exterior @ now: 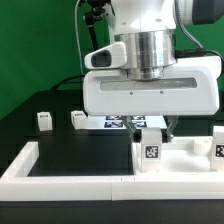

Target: Assemble square table

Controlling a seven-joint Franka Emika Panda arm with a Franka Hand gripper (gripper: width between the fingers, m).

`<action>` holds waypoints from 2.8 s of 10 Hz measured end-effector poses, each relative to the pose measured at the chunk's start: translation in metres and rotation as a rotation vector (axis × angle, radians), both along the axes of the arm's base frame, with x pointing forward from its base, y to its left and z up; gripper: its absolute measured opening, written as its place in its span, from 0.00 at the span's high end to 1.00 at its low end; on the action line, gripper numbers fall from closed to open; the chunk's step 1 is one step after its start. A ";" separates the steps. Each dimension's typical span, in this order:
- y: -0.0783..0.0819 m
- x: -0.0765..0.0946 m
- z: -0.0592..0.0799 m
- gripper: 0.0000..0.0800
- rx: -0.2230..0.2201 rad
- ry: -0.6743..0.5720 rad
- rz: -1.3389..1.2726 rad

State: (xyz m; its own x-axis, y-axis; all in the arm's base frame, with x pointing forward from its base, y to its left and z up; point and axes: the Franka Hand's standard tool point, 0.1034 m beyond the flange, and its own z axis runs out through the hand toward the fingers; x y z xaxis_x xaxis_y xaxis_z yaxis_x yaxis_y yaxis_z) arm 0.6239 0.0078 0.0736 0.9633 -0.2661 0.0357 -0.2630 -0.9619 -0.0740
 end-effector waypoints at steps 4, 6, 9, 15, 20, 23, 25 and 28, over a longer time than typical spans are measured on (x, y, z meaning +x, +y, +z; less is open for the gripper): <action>-0.001 0.000 0.000 0.64 0.011 0.013 -0.216; -0.002 0.001 0.000 0.64 0.037 0.042 -0.604; -0.003 0.001 0.000 0.64 0.149 0.131 -1.141; -0.001 0.001 -0.001 0.63 0.171 0.162 -1.433; 0.001 -0.008 0.026 0.19 0.226 0.172 -1.468; 0.006 -0.016 0.040 0.19 0.241 0.177 -1.463; 0.006 -0.016 0.039 0.19 0.240 0.178 -1.463; 0.006 -0.017 0.038 0.19 0.238 0.180 -1.463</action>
Offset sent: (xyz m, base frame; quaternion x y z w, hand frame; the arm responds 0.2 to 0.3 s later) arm 0.0000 0.0000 0.0000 0.0000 0.0000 0.1938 0.9810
